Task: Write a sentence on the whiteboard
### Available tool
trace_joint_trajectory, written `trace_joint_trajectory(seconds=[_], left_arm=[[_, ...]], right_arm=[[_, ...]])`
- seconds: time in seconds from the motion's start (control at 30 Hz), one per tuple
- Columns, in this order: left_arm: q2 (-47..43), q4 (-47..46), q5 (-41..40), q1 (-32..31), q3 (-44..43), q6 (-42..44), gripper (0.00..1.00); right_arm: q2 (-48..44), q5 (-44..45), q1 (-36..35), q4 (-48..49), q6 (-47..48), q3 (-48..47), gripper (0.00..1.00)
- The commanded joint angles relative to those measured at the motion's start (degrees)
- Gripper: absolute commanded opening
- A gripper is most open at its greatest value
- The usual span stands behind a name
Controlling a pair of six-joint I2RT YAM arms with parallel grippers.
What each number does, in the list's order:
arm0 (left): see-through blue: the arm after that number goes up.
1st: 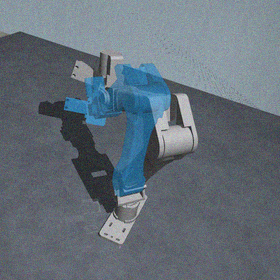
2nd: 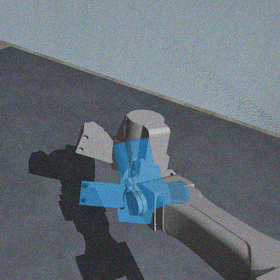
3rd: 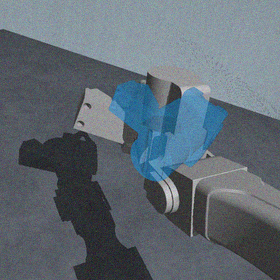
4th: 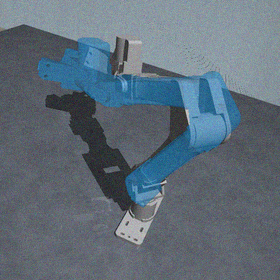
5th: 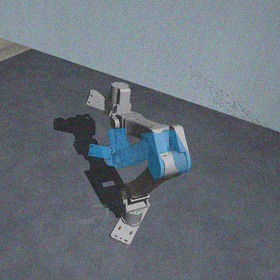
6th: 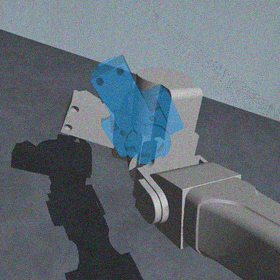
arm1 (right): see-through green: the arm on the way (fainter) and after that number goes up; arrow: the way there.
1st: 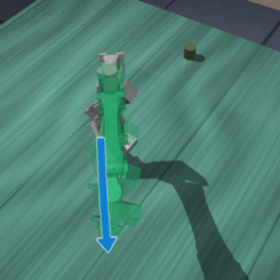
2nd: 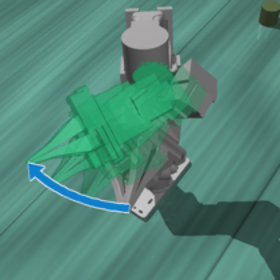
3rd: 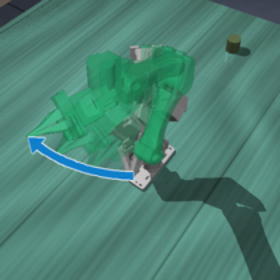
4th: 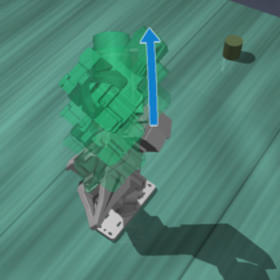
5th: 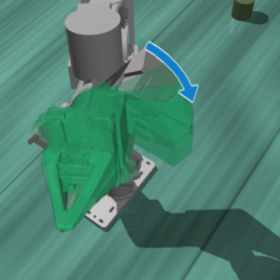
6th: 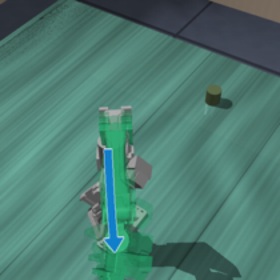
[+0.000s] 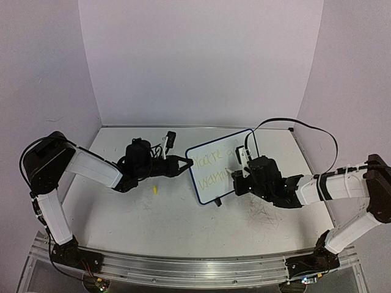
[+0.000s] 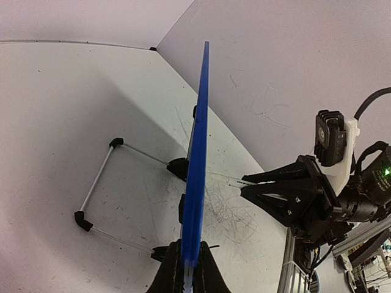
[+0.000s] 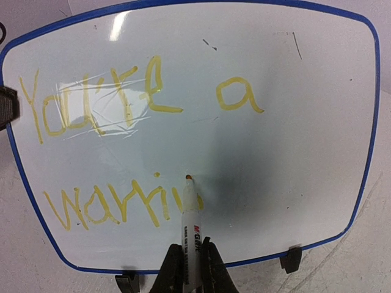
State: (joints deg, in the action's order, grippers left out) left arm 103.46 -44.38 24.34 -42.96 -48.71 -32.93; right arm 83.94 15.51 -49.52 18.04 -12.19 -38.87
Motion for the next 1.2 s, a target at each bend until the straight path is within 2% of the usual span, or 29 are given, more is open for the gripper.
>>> trace_joint_trajectory(seconds=[0.0,0.33,0.93,1.17], left_arm=[[-1.23,1.26,1.45,0.11,-1.28,0.0,0.0],[-1.45,1.24,1.15,0.07,-1.12,0.14,0.0],[-1.67,1.31,1.14,0.07,-0.93,0.09,0.0],[-1.86,1.28,1.13,0.07,-0.85,0.16,0.0]], right_arm=[[0.87,-2.86,0.21,1.47,0.41,-0.98,0.0],[-0.62,-2.3,-0.05,0.77,-0.59,1.55,0.0],[1.16,3.4,0.53,2.08,-1.48,-1.47,0.0],[1.22,2.9,0.61,0.6,-1.78,-0.7,0.0]])
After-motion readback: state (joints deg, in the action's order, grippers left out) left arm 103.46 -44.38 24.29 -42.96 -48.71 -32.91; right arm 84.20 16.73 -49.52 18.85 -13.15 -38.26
